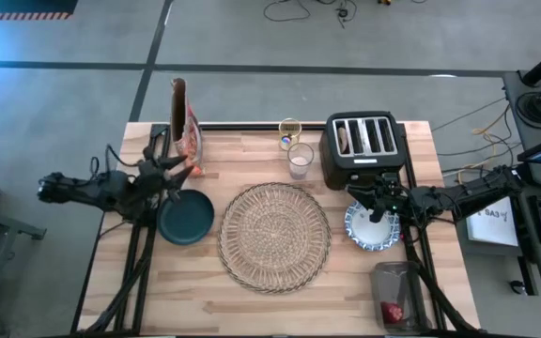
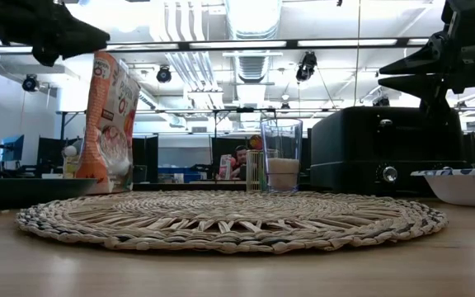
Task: Arrange a breakfast setting
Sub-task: Put the blue plate on the placemat
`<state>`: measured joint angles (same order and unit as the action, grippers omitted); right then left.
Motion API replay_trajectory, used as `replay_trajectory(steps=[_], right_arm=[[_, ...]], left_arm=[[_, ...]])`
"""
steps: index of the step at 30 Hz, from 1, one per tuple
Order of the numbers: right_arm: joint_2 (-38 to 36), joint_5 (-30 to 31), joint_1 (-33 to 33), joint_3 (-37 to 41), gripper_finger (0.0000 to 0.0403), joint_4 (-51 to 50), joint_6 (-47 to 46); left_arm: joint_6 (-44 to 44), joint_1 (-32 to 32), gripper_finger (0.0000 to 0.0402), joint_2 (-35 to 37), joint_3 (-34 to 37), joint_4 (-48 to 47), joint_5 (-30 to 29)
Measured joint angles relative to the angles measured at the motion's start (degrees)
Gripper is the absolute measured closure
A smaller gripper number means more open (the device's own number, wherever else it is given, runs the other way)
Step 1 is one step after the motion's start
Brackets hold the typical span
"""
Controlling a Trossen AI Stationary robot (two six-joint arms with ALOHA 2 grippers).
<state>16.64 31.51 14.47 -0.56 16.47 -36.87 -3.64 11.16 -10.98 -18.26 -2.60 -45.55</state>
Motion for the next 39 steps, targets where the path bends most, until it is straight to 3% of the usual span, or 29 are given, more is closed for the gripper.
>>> replay_trajectory(steps=[5,11,21,24,31,39], right_arm=[[0.0,0.0,0.0,0.0,0.033,0.0,0.0],[0.0,0.0,0.0,0.0,0.033,0.0,0.0],[0.0,0.0,0.0,0.0,0.033,0.0,0.0],[0.0,0.0,0.0,0.0,0.033,0.0,0.0],[0.0,0.0,0.0,0.0,0.033,0.0,0.0],[0.0,0.0,0.0,0.0,0.033,0.0,0.0]], left_arm=[[10.3,0.0,0.0247,-7.1,-4.9,-4.7,-3.5],[16.0,0.0,0.0247,-15.6,-11.9,-7.6,-3.4],[41.8,0.0,0.0247,-29.4,-26.5,-38.4,-4.9],[47.9,0.0,0.0247,-33.4,-28.8,-44.2,-2.3],[55.0,0.0,0.0247,-41.8,-32.6,-52.6,4.4],[57.9,0.0,0.0232,-47.9,-35.6,-54.6,5.1]])
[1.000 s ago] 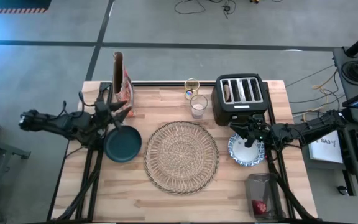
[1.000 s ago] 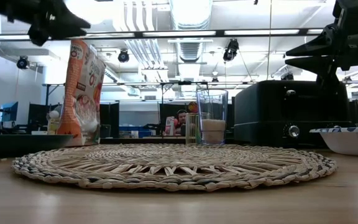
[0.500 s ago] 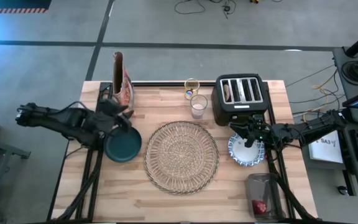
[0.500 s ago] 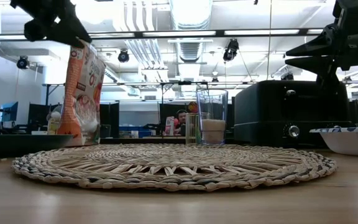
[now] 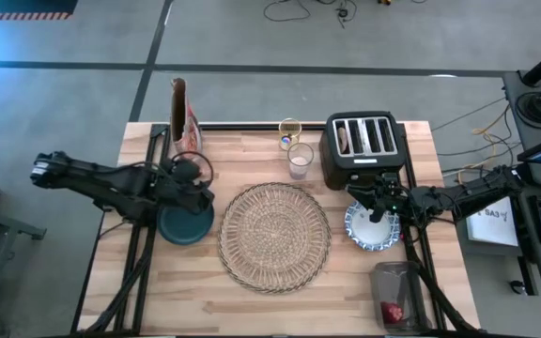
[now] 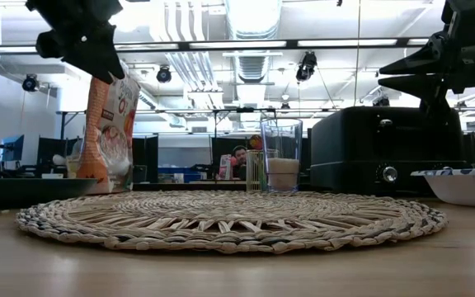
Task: Arrange a breakfast setting
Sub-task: Put the blue plate on the placemat
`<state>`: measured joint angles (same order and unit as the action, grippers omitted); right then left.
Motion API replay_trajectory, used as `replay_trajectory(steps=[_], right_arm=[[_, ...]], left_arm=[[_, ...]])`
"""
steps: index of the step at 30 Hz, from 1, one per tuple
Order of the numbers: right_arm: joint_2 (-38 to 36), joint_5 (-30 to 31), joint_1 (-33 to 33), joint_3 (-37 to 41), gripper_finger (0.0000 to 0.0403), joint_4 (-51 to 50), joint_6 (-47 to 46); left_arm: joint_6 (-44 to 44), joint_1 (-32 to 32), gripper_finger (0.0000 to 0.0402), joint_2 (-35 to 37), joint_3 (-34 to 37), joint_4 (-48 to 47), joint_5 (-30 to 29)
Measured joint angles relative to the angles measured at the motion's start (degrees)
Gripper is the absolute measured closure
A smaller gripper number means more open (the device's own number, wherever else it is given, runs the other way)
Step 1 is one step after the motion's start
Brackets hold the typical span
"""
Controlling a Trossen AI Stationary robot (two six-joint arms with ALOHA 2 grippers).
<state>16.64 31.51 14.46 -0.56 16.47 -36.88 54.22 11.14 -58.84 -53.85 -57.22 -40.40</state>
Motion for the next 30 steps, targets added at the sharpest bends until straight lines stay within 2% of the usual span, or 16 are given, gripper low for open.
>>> replay_trajectory(steps=[5,12,15,20,23,27,30], right_arm=[[0.0,0.0,0.0,0.0,0.033,0.0,0.0],[0.0,0.0,0.0,0.0,0.033,0.0,0.0],[0.0,0.0,0.0,0.0,0.033,0.0,0.0],[0.0,0.0,0.0,0.0,0.033,0.0,0.0],[0.0,0.0,0.0,0.0,0.033,0.0,0.0],[0.0,0.0,0.0,0.0,0.033,0.0,0.0],[0.0,0.0,0.0,0.0,0.033,0.0,0.0]], left_arm=[[0.4,0.0,0.0195,-2.1,-1.9,-0.8,3.3],[0.4,0.0,0.0157,-3.7,-2.0,-0.9,11.2],[1.1,0.0,0.0154,-4.4,-2.0,-1.8,17.0],[4.1,0.2,0.0154,-6.8,-1.9,-3.9,31.4],[5.3,1.0,0.0157,-9.4,-1.7,-4.2,37.9],[5.3,3.2,0.017,-14.1,-1.2,-4.3,44.4],[5.3,5.1,0.018,-17.6,-1.2,-4.2,44.6]])
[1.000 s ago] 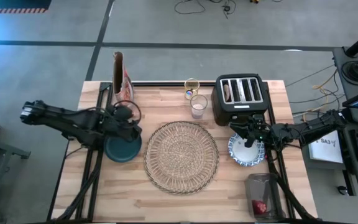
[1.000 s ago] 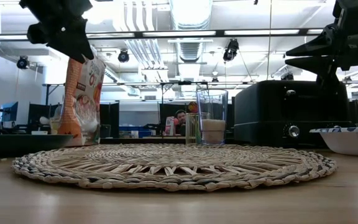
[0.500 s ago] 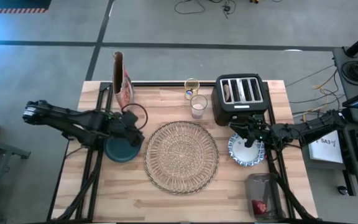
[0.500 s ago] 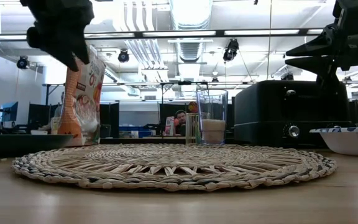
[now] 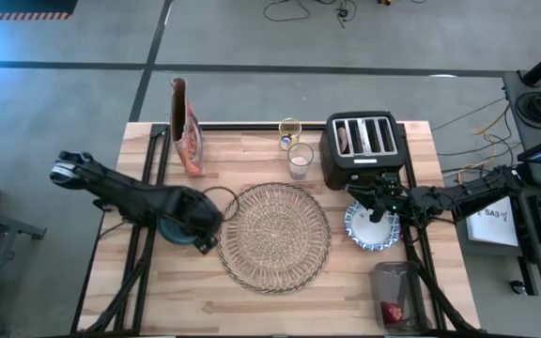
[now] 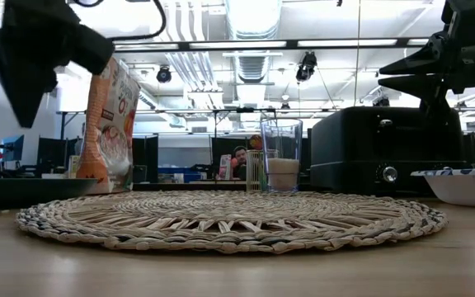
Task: Arrange a breakfast setting
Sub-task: Put the blue plate on the placemat
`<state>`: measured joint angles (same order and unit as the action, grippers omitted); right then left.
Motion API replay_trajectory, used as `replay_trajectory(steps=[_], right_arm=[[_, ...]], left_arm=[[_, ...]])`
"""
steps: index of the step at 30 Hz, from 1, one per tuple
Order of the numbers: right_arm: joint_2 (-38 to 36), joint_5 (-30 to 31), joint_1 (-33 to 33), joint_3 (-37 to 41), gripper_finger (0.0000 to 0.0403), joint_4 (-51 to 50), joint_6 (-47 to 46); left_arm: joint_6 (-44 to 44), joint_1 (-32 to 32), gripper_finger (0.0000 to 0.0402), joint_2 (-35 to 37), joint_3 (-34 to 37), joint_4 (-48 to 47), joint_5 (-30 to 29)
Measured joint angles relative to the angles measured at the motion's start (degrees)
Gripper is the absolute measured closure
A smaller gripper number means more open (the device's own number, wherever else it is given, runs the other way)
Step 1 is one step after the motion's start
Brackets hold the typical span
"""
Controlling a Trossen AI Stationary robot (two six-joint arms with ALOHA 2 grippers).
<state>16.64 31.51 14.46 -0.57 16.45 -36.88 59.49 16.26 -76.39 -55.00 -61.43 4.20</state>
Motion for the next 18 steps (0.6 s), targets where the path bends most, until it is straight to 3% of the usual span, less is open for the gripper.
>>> replay_trajectory(steps=[18], right_arm=[[0.0,0.0,0.0,0.0,0.033,0.0,0.0]], left_arm=[[-0.5,2.8,0.0193,-14.0,0.4,1.5,-4.4]])
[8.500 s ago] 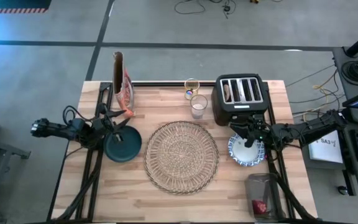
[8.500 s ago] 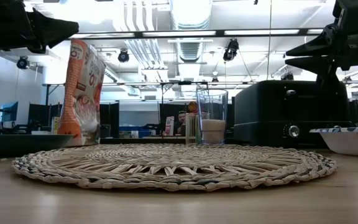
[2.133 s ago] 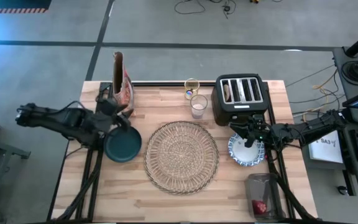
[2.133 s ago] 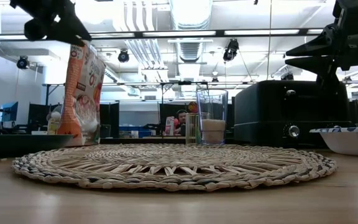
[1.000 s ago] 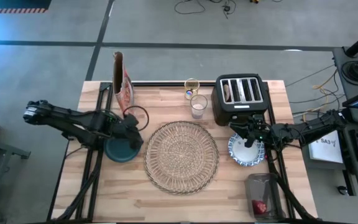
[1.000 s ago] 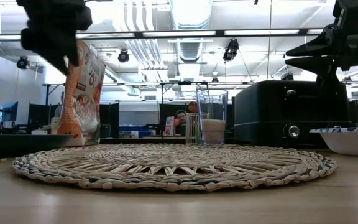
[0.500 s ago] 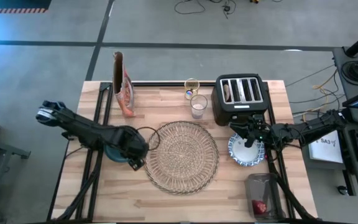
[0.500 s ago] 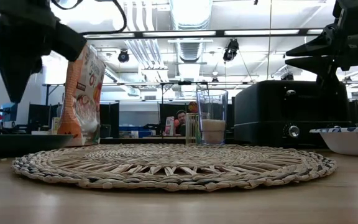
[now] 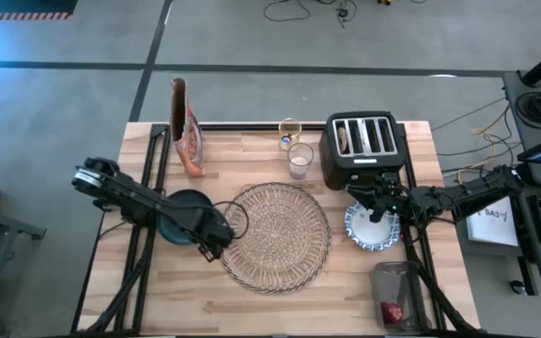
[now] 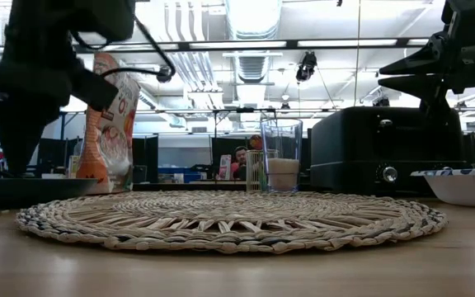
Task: Arrange a breakfast setting
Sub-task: Put the blue plate on the placemat
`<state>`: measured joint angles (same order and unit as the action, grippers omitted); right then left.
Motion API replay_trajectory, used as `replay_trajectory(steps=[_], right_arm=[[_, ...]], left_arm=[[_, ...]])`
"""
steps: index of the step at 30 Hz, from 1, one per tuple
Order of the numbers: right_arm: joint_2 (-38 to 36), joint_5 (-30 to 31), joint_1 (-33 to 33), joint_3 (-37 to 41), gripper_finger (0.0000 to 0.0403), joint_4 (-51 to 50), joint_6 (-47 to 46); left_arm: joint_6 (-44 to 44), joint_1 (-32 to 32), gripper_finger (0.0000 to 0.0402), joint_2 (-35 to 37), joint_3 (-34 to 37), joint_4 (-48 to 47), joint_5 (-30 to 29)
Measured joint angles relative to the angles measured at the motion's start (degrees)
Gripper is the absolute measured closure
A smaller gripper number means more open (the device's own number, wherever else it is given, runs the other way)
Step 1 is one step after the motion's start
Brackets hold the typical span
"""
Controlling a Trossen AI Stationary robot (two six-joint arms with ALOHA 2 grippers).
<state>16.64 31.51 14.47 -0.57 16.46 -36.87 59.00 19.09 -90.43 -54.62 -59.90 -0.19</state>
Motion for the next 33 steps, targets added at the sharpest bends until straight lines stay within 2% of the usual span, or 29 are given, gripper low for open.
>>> replay_trajectory(steps=[5,10,14,28,33], right_arm=[[0.0,0.0,0.0,0.0,0.033,0.0,0.0],[0.0,0.0,0.0,0.0,0.033,0.0,0.0],[0.0,0.0,0.0,0.0,0.033,0.0,0.0],[0.0,0.0,0.0,0.0,0.033,0.0,0.0],[0.0,0.0,0.0,0.0,0.033,0.0,0.0]], left_arm=[[-0.2,0.0,0.0193,-3.5,0.1,0.0,-0.7],[-2.3,0.0,0.0193,-6.7,0.4,-0.3,-4.2],[-4.1,0.0,0.0208,-8.3,0.4,-0.4,-4.8],[-2.5,0.0,0.0373,-10.2,-0.3,-1.4,-4.9],[-2.4,0.0,0.0395,-9.9,-2.3,-4.8,-4.9]])
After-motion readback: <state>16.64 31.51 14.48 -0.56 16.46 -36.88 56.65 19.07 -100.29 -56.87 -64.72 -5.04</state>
